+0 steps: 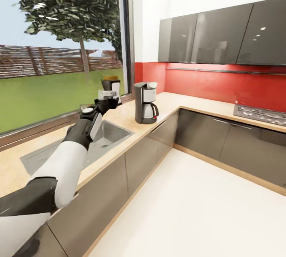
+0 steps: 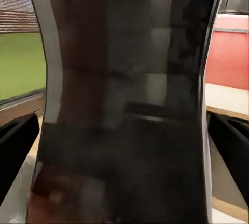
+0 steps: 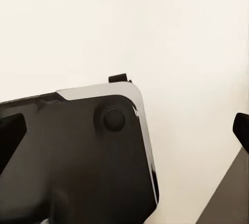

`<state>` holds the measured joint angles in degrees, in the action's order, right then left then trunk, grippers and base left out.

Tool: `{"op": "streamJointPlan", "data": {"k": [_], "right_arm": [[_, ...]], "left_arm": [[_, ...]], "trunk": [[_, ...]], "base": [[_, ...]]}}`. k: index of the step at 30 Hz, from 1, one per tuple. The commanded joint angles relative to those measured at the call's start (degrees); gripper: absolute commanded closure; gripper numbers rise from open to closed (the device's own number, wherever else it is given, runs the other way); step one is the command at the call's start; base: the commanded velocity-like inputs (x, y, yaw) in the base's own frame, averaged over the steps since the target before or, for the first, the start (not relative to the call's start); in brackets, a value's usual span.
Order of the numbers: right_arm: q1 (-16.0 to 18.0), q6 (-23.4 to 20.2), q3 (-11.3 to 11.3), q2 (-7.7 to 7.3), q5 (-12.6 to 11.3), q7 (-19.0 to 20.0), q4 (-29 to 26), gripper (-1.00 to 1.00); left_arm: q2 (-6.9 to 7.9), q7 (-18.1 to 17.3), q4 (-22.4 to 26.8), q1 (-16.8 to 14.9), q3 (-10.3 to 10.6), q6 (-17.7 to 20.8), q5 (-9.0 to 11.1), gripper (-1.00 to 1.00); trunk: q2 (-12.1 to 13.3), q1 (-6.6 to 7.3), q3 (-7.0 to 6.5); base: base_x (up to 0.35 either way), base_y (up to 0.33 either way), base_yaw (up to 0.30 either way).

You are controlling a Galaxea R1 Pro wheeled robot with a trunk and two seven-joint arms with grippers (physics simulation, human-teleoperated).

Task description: Set up a coffee station on the kitchen countertop: keep the coffee maker on the countertop, move the bottle of coffee from the kitchen shelf to the counter next to the coffee maker, place a paper coffee filter on top of the coffee maker, put the saucer next to the coffee maker with the coffee cup on the saucer, and place the electric kettle next to the coffee maker.

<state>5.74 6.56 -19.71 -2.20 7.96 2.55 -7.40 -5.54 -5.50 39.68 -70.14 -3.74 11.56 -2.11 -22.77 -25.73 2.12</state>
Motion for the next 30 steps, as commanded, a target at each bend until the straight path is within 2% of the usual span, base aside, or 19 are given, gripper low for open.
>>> {"op": "streamJointPlan", "data": {"k": [1,5,7,9,10,12,14,15,21,22,30], "right_arm": [[0.06,0.21,-0.51,0.0,0.57,0.26,0.05,-1.0],[0.06,0.21,-0.51,0.0,0.56,0.26,0.02,-1.0],[0.06,0.18,-0.51,0.0,0.56,0.26,0.02,-1.0],[0.06,0.19,-0.51,0.0,0.56,0.26,0.02,-1.0],[0.06,0.2,-0.51,0.0,0.56,0.24,0.02,-1.0],[0.06,0.21,-0.51,0.0,0.56,0.22,0.02,-1.0],[0.06,0.21,-0.51,0.0,0.56,0.23,0.02,-1.0],[0.06,0.21,-0.51,0.0,0.56,0.21,0.02,-1.0],[0.06,0.21,-0.52,-0.01,0.56,0.18,0.02,-1.0],[0.06,0.21,-0.51,-0.01,0.64,0.28,0.02,-1.0],[0.06,0.21,-0.48,0.0,0.65,0.35,-1.14,-1.0]], "left_arm": [[-0.13,-0.51,0.04,1.09,-0.39,-0.94,-0.2,1.0],[-0.23,-0.69,-0.1,4.93,0.65,-4.06,-0.3,1.0],[-0.18,-0.7,-0.12,6.93,2.61,-5.6,-0.27,1.0],[-0.11,-0.68,-0.14,7.98,3.53,-6.48,-0.18,1.0],[-0.06,-0.67,-0.16,9.68,4.39,-7.97,-0.09,1.0],[0.01,-0.63,-0.04,11.56,4.85,-9.59,-0.07,1.0],[0.08,-0.6,0.04,13.32,5.08,-11.06,-0.03,1.0],[0.15,-0.47,0.16,15.19,5.22,-12.46,-0.06,1.0],[0.32,0.03,0.36,17.89,5.32,-13.51,-0.3,1.0],[0.51,0.17,0.41,20.89,5.11,-13.88,-0.43,1.0],[0.53,0.23,0.57,21.8,5.09,-13.94,-0.43,1.0]], "trunk": [[-0.15,-0.05,0.12],[-0.15,-0.05,0.12],[-0.15,-0.05,0.12],[-0.15,-0.05,0.12],[-0.15,-0.05,0.12],[-0.15,-0.05,0.12],[-0.15,-0.05,0.12],[-0.15,-0.05,0.12],[-0.15,-0.05,0.12],[-0.15,-0.05,0.12],[-0.15,-0.05,0.12]], "base": [[0.188,-0.23,0.0],[0.194,-0.23,0.0],[0.215,-0.222,0.0],[0.233,-0.216,0.0],[0.259,-0.21,0.0],[0.271,-0.2,0.0],[0.289,-0.177,0.0],[0.304,-0.151,0.0],[0.318,-0.088,0.0],[0.336,-0.001,0.0],[0.336,0.006,0.0]]}}
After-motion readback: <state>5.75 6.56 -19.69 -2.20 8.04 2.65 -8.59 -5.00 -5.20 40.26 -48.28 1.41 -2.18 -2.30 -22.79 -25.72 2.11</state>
